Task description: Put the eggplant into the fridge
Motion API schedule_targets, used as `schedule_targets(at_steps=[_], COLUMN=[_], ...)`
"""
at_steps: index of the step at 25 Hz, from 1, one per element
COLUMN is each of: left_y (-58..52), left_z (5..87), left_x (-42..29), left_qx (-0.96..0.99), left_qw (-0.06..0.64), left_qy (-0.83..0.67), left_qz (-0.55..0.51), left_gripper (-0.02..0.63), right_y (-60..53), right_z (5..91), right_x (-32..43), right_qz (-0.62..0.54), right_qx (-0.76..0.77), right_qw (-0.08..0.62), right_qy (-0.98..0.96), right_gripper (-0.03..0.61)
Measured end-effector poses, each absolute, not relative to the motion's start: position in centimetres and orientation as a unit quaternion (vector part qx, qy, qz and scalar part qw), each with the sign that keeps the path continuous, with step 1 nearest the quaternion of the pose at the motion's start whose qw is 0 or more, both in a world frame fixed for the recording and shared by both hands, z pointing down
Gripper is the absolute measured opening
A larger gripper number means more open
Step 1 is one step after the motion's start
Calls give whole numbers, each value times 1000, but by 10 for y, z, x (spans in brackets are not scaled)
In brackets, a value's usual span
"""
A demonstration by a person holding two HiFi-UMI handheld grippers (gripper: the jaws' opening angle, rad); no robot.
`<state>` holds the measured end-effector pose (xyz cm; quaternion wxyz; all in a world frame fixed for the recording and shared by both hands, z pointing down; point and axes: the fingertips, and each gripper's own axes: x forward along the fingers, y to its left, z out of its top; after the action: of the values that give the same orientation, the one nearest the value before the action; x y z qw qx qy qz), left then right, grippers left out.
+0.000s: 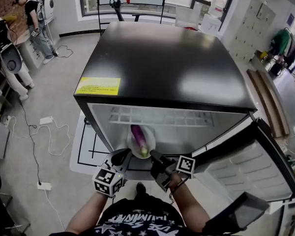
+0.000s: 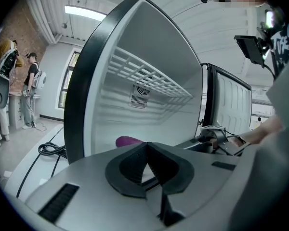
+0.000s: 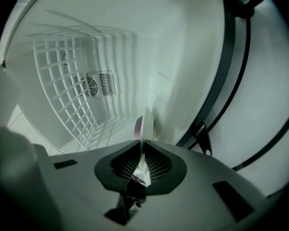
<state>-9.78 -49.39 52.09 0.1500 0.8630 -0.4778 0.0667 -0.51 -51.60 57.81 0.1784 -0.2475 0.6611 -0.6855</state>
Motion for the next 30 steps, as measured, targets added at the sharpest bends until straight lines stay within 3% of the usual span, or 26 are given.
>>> schedule_targets(at_steps=[9, 30], left_y=[-507, -519], left_z=[526, 525], left_x=[-104, -104], left_qx=[854, 849], left_qw=[159, 158], left_qy=[-491, -501], left_qz=[62, 59], left_gripper=[9, 8], right_y=[-551, -608], right_z=[595, 597], right_x=[-2, 11], right_qz=[-661, -637], right_qx=[-300, -354], right_qw=[106, 104], right_qy=[680, 677], right_gripper=[23, 23])
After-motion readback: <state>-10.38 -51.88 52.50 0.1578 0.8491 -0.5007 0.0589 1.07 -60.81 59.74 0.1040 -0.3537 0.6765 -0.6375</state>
